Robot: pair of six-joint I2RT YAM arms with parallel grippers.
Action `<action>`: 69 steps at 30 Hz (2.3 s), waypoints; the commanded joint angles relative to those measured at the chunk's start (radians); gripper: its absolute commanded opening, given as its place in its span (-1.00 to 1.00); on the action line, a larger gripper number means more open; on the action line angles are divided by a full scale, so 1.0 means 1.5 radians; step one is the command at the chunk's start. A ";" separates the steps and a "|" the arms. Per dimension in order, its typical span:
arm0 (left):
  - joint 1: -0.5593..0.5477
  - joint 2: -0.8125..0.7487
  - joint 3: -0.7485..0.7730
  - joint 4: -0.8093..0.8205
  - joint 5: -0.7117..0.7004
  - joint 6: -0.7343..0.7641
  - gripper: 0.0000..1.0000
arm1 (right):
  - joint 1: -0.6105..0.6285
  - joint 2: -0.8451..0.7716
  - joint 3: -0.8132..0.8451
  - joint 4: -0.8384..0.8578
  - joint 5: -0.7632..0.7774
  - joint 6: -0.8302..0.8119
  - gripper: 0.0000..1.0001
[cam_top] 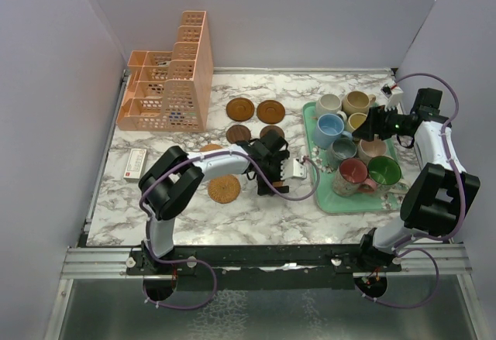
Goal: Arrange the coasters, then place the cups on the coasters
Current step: Move the coaster to the center of the board.
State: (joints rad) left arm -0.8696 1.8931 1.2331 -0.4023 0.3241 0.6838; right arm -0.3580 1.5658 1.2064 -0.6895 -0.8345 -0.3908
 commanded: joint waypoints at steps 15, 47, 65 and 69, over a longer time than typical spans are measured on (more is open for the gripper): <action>0.052 0.134 0.117 0.014 0.035 0.008 0.75 | 0.003 0.003 0.026 -0.007 -0.023 -0.012 0.32; 0.065 -0.005 0.084 -0.056 0.044 0.023 0.98 | 0.003 0.011 0.032 -0.018 -0.030 -0.018 0.32; 0.077 0.059 0.070 -0.059 0.076 0.091 0.81 | 0.003 0.010 0.032 -0.023 -0.033 -0.020 0.32; 0.077 0.079 0.078 -0.059 0.066 0.094 0.79 | 0.003 0.011 0.033 -0.024 -0.033 -0.021 0.32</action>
State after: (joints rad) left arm -0.7540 1.9636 1.3376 -0.4797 0.4225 0.8036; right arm -0.3580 1.5776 1.2243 -0.7116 -0.8543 -0.4061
